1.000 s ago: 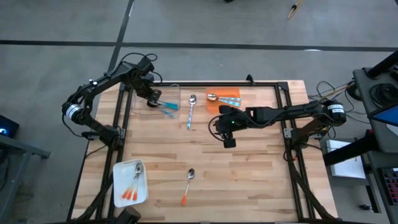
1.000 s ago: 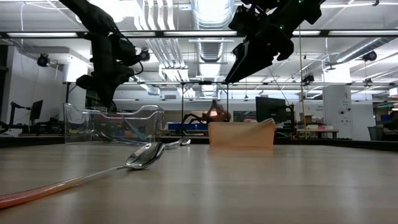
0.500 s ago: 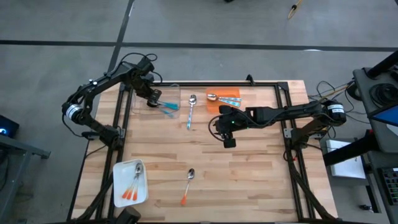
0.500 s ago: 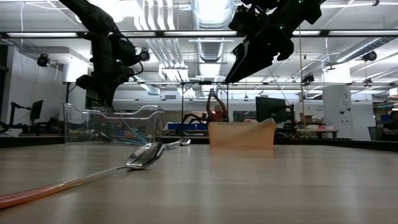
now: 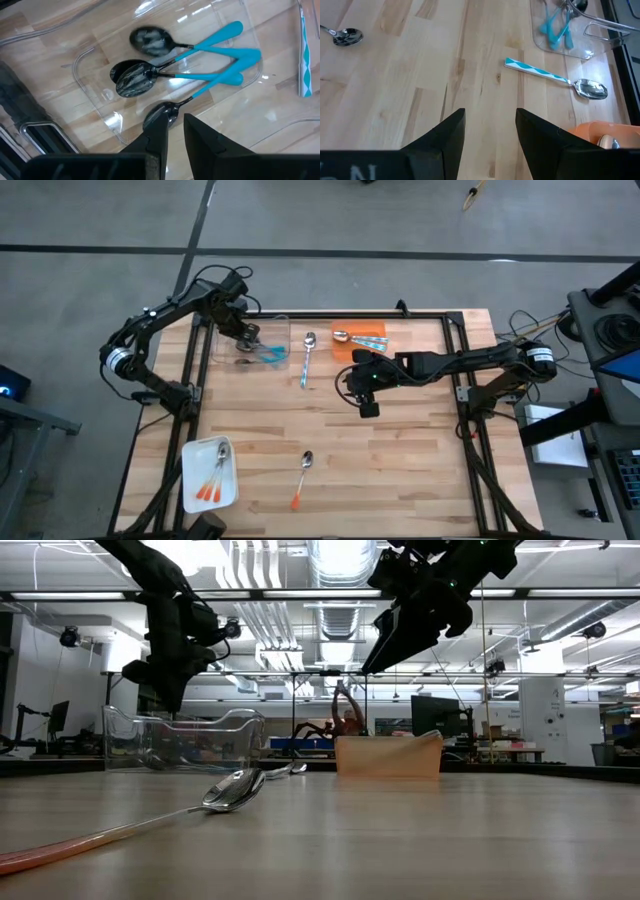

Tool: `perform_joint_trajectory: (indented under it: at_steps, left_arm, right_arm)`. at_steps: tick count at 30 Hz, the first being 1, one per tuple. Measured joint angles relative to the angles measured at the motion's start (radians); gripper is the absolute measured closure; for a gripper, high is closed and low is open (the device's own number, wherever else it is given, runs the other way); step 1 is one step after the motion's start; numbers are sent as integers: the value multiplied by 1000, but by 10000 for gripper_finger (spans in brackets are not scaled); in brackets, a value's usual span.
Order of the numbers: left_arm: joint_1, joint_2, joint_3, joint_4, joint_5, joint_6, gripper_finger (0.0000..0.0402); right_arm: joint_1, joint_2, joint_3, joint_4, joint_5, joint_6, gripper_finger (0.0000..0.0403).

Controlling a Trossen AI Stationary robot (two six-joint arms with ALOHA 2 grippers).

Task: Sort silverware by color (type)
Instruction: Put the light blue spoon into the orange bin

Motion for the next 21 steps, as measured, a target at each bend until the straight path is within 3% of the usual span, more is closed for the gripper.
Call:
perform_joint_trajectory:
  at_steps: [21]
  left_arm:
    - [-10,0,0,9,0,59,358]
  right_arm:
    - [0,0,0,0,2,14,236]
